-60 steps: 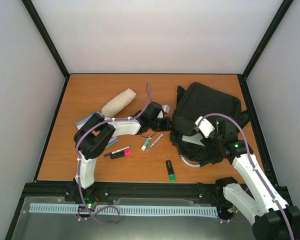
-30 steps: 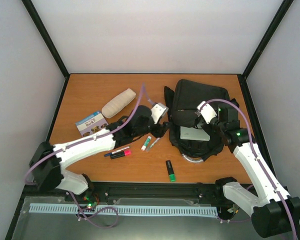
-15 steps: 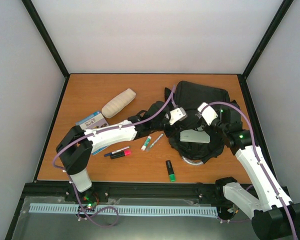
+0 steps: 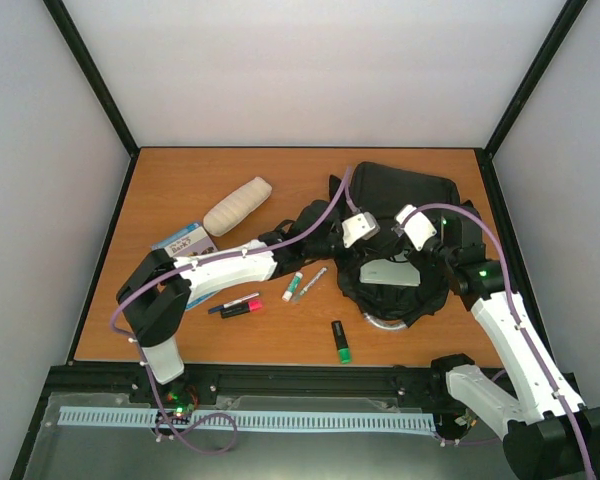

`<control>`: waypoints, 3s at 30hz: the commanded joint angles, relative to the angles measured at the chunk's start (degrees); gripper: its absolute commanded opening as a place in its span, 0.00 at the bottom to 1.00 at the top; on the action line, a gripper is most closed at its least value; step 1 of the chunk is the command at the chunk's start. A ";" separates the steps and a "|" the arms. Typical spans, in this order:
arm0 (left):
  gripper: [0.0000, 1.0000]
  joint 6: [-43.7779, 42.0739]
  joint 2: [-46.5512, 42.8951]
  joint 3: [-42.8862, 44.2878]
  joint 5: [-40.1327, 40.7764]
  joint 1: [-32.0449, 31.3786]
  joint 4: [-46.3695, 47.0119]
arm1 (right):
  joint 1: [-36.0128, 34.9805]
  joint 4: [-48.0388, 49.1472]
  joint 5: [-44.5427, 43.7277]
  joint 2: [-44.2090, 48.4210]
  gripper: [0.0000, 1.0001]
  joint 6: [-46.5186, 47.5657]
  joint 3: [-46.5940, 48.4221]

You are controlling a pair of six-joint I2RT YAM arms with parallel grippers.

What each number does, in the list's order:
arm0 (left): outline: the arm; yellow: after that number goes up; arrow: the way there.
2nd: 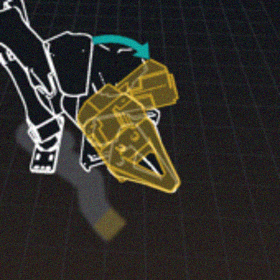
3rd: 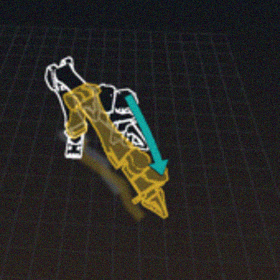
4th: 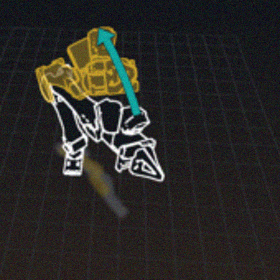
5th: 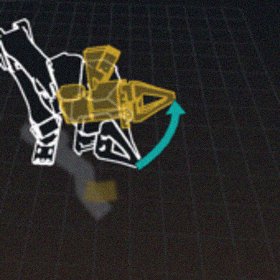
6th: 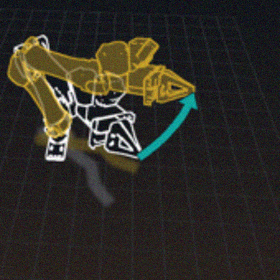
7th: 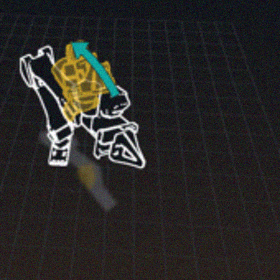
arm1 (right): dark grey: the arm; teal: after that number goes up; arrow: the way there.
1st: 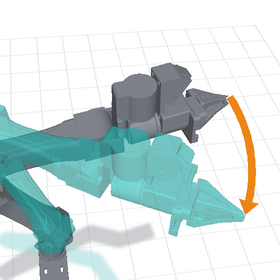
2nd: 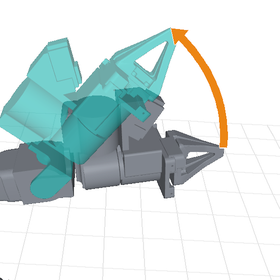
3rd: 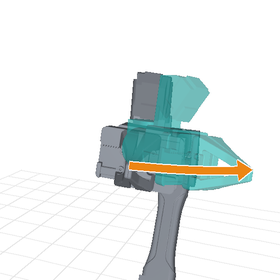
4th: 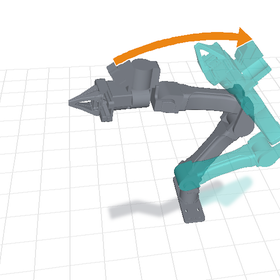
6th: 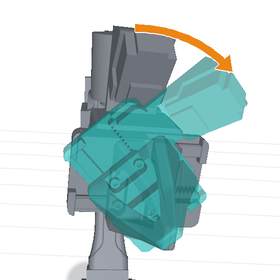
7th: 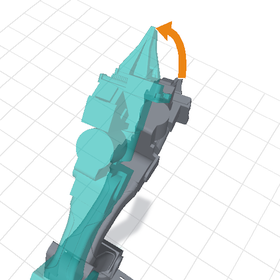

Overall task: Pack the student bag
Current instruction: Place the book in the student bag.

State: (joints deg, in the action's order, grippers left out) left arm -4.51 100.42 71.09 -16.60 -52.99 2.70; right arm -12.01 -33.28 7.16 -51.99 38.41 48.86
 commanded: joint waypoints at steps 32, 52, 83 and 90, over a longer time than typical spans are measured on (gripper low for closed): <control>0.01 15.66 -0.27 2.43 5.45 2.44 10.83 | -0.15 -19.19 14.88 15.80 0.35 22.27 -5.76; 0.01 20.29 -0.70 4.75 4.79 3.08 7.15 | -8.43 18.27 -4.18 -3.95 0.41 30.13 -21.31; 0.01 15.39 -2.45 4.02 1.66 3.15 2.50 | -10.58 47.13 -26.59 -42.50 0.21 19.26 -10.54; 0.01 18.57 0.58 5.54 -0.20 5.44 -1.54 | -11.10 18.97 -7.97 -26.87 0.41 17.83 -11.72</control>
State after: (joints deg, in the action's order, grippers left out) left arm 12.71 101.03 73.63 -11.62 -48.03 2.46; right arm -23.09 4.34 -11.46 -88.27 59.33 37.21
